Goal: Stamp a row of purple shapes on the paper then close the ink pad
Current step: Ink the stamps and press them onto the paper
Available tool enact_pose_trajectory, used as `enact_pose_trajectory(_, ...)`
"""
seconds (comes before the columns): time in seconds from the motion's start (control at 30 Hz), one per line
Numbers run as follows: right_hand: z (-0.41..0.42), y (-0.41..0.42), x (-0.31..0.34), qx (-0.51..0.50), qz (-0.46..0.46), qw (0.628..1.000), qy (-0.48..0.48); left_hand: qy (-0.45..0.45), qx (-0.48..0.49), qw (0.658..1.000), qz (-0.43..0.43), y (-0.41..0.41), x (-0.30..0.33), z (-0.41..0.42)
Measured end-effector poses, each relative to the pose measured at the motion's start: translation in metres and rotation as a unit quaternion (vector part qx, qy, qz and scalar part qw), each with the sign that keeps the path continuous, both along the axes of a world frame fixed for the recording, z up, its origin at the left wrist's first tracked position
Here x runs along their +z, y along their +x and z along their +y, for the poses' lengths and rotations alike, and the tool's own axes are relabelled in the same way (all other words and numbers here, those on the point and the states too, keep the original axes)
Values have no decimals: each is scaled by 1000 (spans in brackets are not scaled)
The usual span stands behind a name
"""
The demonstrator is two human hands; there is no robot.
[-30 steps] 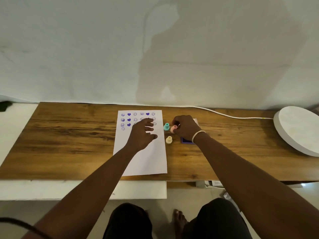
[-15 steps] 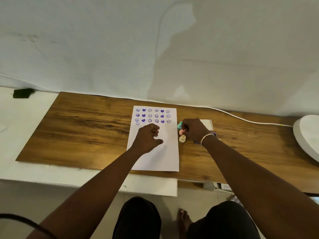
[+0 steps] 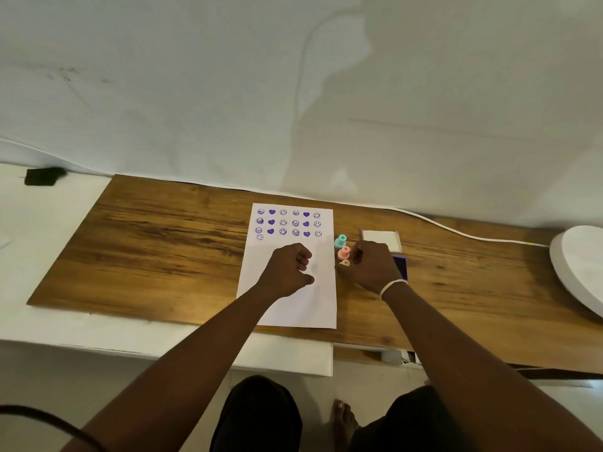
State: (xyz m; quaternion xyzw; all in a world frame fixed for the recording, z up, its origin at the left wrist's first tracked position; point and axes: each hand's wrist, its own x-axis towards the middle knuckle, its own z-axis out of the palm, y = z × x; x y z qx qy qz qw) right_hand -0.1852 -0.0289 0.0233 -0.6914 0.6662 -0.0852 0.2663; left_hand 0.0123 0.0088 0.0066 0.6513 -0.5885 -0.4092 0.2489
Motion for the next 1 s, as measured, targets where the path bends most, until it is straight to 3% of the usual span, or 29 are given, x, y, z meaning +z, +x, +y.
enact_pose_trajectory(0.1, 5, 3, -9, -45, -9, 999, 4, -4, -9, 1000, -19, -7, 0, 3)
enact_pose_trajectory(0.2, 6, -6, -9, -156, -123, 980, -5, -7, -20, 1000, -11, -11, 4, 3)
enact_pose_trajectory(0.27, 9, -17, -2, -236, -298, 924, 42, -11, -25, 999, 18, -17, 12, 0)
enact_pose_trajectory(0.33, 14, -25, 10, -247, -502, 819, 130, -20, -39, 997, 61, -25, 25, -4)
enact_pose_trajectory(0.37, 17, -29, 14, -237, -560, 778, 157, -28, -48, 995, 84, -32, 32, -7)
enact_pose_trajectory(0.53, 22, -46, 31, -187, -654, 713, 170, -77, -78, 984, 141, -61, 64, -19)
enact_pose_trajectory(0.7, 18, -60, 48, -162, -679, 698, 162, -129, -80, 983, 103, -76, 81, -23)
enact_pose_trajectory(1.0, 14, -70, 52, -139, -625, 761, 101, -82, -77, 985, 133, -79, 100, -23)
